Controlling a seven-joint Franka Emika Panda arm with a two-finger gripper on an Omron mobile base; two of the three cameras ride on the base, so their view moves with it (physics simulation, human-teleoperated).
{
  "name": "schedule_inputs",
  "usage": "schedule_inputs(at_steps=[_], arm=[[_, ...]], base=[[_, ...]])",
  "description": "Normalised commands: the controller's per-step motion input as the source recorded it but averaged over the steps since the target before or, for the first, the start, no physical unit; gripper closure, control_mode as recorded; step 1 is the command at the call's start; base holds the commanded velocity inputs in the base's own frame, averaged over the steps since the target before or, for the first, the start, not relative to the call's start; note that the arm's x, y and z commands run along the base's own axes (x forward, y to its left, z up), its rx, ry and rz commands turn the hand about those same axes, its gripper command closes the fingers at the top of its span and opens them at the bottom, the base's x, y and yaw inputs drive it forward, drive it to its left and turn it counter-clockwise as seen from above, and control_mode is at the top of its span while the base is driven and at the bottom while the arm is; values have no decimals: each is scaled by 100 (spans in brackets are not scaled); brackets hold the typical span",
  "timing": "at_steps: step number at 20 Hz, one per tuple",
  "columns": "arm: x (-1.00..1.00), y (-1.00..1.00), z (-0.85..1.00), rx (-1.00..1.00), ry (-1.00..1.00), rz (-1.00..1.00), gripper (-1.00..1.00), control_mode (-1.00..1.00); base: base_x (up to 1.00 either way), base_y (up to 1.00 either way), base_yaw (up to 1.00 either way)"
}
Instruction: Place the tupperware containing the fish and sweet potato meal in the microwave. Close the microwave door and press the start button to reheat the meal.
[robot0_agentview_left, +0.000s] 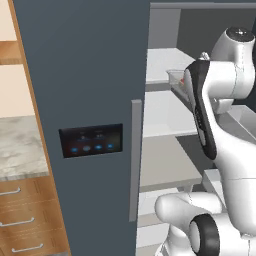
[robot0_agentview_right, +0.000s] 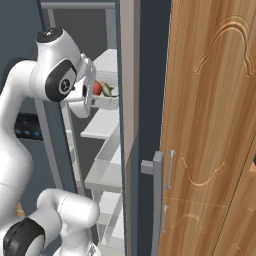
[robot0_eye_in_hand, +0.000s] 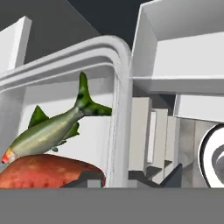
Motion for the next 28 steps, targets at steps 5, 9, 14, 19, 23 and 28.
schedule_inputs(at_steps=[5, 9, 14, 19, 23, 28], arm=[[-65, 20, -6, 0, 2, -6, 100, -100], [-28, 4, 0, 0, 0, 0, 100, -100], [0, 0, 0, 0, 0, 0, 100, 100], [0, 0, 0, 0, 0, 0, 100, 100], [0, 0, 0, 0, 0, 0, 100, 100], [0, 0, 0, 0, 0, 0, 100, 100]], base=[[0, 0, 0], [0, 0, 0], [0, 0, 0], [-60, 14, 1], [-62, 60, 6], [-51, 64, 18]])
